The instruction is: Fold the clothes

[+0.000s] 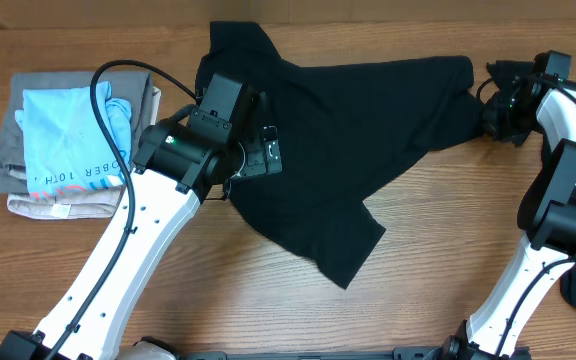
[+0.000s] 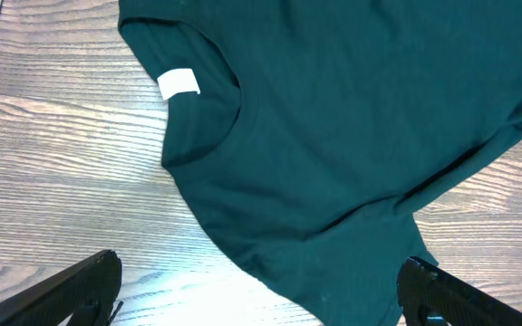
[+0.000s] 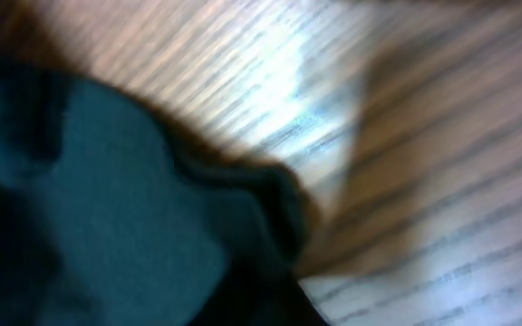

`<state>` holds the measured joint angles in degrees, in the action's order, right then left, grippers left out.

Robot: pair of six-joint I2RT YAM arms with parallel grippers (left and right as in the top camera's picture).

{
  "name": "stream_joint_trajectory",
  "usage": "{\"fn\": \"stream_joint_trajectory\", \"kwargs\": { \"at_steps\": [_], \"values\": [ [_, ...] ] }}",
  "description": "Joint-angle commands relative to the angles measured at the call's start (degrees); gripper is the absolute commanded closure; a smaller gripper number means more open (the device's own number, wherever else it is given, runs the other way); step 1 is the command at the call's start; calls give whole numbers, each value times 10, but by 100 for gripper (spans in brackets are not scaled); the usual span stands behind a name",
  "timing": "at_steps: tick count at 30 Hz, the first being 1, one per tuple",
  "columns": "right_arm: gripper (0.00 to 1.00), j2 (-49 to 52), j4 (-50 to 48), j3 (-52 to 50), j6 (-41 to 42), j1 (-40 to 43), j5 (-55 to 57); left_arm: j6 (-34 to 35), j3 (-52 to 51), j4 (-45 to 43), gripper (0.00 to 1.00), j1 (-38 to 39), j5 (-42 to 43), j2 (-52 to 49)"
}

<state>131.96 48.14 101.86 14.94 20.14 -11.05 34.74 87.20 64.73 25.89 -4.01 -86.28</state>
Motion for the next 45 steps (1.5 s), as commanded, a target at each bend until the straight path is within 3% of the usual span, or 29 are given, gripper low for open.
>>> {"fn": "stream_joint_trajectory", "kwargs": {
  "at_steps": [1, 12, 25, 34, 45],
  "values": [
    [94, 2, 14, 18, 4, -2, -6, -1, -6, -2, 0, 3, -11, -3],
    [94, 2, 69, 104, 22, -38, -10, -1, -6, -2, 0, 3, -11, -3],
    [89, 2, 7, 102, 32, -128, -10, -1, -6, -2, 0, 3, -11, -3],
    [69, 2, -82, 112, 31, -135, -146, -1, -6, -2, 0, 3, -11, -3],
    [55, -21, 90, 182, 16, -64, -134, -1, -6, -2, 0, 3, -11, -3]
  ]
}}
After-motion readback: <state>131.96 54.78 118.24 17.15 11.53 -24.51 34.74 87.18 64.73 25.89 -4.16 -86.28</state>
